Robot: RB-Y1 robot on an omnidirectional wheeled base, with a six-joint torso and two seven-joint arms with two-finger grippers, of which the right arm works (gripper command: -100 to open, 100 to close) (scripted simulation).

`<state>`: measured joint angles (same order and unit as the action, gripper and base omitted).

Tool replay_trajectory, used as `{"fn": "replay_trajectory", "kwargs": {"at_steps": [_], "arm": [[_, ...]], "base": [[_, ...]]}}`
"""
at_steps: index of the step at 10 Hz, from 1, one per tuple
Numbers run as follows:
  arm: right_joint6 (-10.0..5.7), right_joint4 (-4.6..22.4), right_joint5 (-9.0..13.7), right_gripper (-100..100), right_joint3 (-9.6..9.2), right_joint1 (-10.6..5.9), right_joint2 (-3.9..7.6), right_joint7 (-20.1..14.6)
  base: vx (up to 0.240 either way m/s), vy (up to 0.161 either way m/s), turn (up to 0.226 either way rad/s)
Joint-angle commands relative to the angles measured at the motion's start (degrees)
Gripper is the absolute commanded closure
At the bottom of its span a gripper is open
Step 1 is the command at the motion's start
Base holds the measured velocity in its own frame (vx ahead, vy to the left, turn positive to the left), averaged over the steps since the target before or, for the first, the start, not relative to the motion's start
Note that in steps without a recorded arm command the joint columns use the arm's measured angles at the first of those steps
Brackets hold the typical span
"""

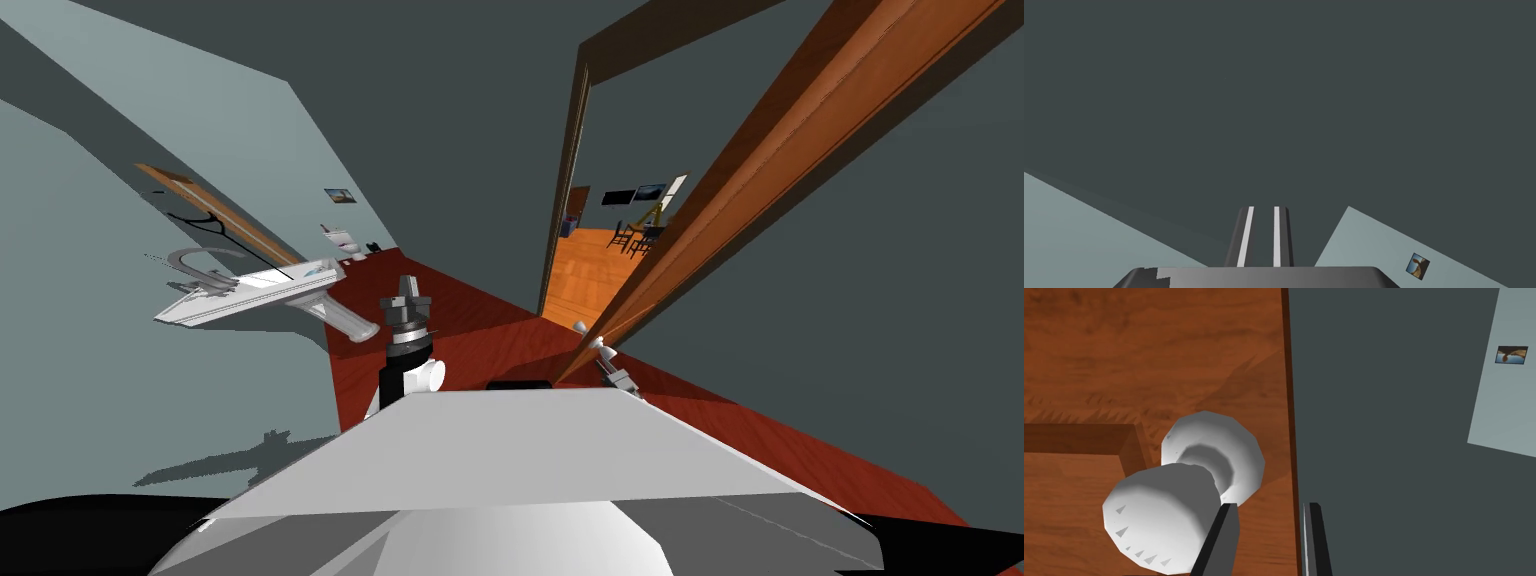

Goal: Pull the door open

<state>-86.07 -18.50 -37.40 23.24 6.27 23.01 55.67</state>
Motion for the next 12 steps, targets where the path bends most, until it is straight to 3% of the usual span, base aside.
{"fn": "replay_trajectory", "kwargs": {"at_steps": [1,2,3,4,5,8,9,10,12], "arm": [[2.39,-2.86,0.39,-100,0.5,0.87,-0.07,-1.27],[3.38,-3.95,0.89,-100,1.04,0.03,0.31,-1.65],[3.38,-5.14,0.89,-100,1.04,0.46,0.31,-1.65],[3.38,-3.95,0.89,-100,1.04,0.03,0.31,-1.65],[4.51,-3.6,1.47,-100,1.66,-0.94,0.76,-2.07],[4.51,-4.5,1.47,-100,1.66,-0.83,0.76,-2.07],[4.22,-3.78,0.72,-100,0.65,-0.11,-0.64,-2.13],[4.22,-3.78,0.72,100,0.65,-0.11,-0.64,-2.13],[4.22,-3.78,0.72,100,0.65,-0.11,-0.64,-2.13]], "base": [[-0.024,-0.018,-0.004],[-0.037,-0.037,0.107],[-0.035,-0.042,0.065],[-0.008,-0.016,0.009],[-0.035,-0.024,0.162],[-0.017,-0.012,0.033],[-0.009,0.023,0.007],[-0.006,0.011,-0.004],[0.0,0.0,0.0]]}}
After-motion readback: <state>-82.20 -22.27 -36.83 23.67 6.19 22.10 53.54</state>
